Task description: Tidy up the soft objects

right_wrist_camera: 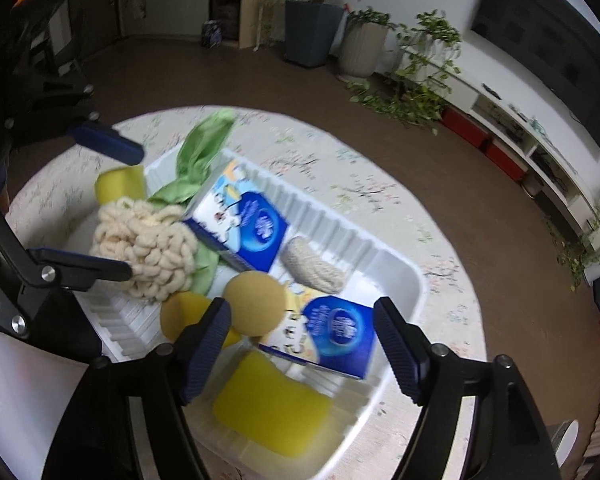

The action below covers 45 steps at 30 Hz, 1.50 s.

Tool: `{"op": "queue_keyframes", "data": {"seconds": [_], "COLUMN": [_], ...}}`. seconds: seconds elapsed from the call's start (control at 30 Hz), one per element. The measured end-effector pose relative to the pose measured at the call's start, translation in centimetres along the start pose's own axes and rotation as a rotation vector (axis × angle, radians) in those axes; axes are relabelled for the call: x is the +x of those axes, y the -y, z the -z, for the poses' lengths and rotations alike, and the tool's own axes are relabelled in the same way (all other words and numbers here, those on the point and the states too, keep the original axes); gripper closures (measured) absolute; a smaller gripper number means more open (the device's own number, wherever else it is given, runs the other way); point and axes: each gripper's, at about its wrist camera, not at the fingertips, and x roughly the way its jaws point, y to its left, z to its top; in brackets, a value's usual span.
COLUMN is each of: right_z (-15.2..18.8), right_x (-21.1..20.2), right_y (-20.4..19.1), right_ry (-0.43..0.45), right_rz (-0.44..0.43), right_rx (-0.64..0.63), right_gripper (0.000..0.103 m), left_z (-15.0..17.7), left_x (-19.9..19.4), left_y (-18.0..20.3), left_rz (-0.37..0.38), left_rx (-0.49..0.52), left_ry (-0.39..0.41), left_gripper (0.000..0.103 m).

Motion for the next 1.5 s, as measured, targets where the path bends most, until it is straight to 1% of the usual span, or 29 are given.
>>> {"op": "queue_keyframes", "data": {"seconds": [0.07,0.17,0.23,0.27,0.33,0.37,0.4,0.47,0.57,0.63,0.7,0.8,0.83,0.93,1.03,1.17,1.23,1.33,1.37,1.43,1.5], "right_z": [0.4,1.5,2.5,3.1,4.7,5.2,6.0,7.8,10.5,12.5,14.8,17.6,19.0,21.7,24.0,25.8,25.9,25.9,26.0,25.9,25.6], "right_x": [-1.2,-3.1,-4.6,-5.2,-7.0,-7.5,-8.2,-9.8,-11.8,-13.2,-14.4,-15.5,-15.9,-16.2,-16.2,-15.3,-14.8,-14.3,-14.2,-13.8,-13.0], "right_y": [0.8,2.0,2.9,3.2,3.8,4.0,4.2,4.1,2.9,1.5,0.0,-2.2,-3.5,-6.6,-10.6,-14.5,-15.7,-15.9,-15.6,-14.2,-12.8], "right_ry": [0.017,0.045,0.062,0.068,0.083,0.089,0.1,0.117,0.132,0.149,0.168,0.182,0.187,0.198,0.214,0.221,0.216,0.222,0.221,0.211,0.185], "right_rz": [0.011,0.032,0.049,0.056,0.067,0.068,0.07,0.07,0.073,0.067,0.045,0.029,0.024,0.018,0.029,0.044,0.069,0.116,0.128,0.134,0.162], "right_rx": [0.026,0.063,0.094,0.11,0.16,0.176,0.2,0.242,0.281,0.309,0.36,0.431,0.456,0.502,0.513,0.502,0.478,0.446,0.455,0.515,0.55], "right_gripper": [0.023,0.02,0.017,0.017,0.016,0.016,0.015,0.012,0.008,0.006,0.004,0.003,0.003,0.003,0.003,0.003,0.003,0.003,0.003,0.003,0.002], "left_z": [0.4,1.5,3.1,3.7,5.8,6.7,8.3,10.2,13.7,16.6,18.4,21.4,22.3,24.4,25.9,27.1,27.4,27.6,27.5,27.3,26.6], "left_x": [-1.2,-3.6,-5.3,-5.9,-7.5,-8.1,-9.0,-10.1,-11.8,-12.8,-13.6,-14.7,-14.9,-14.7,-14.0,-12.7,-12.0,-11.7,-11.7,-11.4,-10.8], "left_y": [-0.7,-2.2,-3.4,-3.7,-4.3,-4.3,-4.2,-3.5,-1.2,0.6,2.0,4.7,5.7,8.4,10.9,12.7,13.1,12.7,12.6,11.6,9.9], "left_rz": [-0.006,-0.02,-0.022,-0.023,-0.023,-0.023,-0.025,-0.034,-0.061,-0.069,-0.08,-0.1,-0.1,-0.087,-0.065,-0.084,-0.123,-0.174,-0.185,-0.208,-0.22], "left_rx": [-0.025,-0.097,-0.179,-0.204,-0.276,-0.302,-0.336,-0.363,-0.39,-0.432,-0.463,-0.518,-0.542,-0.593,-0.618,-0.648,-0.64,-0.638,-0.64,-0.652,-0.668], "left_ry": [0.029,0.087,0.135,0.15,0.197,0.215,0.24,0.269,0.315,0.349,0.371,0.409,0.418,0.424,0.428,0.436,0.426,0.421,0.424,0.415,0.399], "left_gripper": [0.017,0.016,0.013,0.012,0.011,0.004,0.0,0.0,0.0,0.0,0.0,0.0,0.0,0.0,0.0,0.0,0.0,0.0,0.0,0.0,0.0]}}
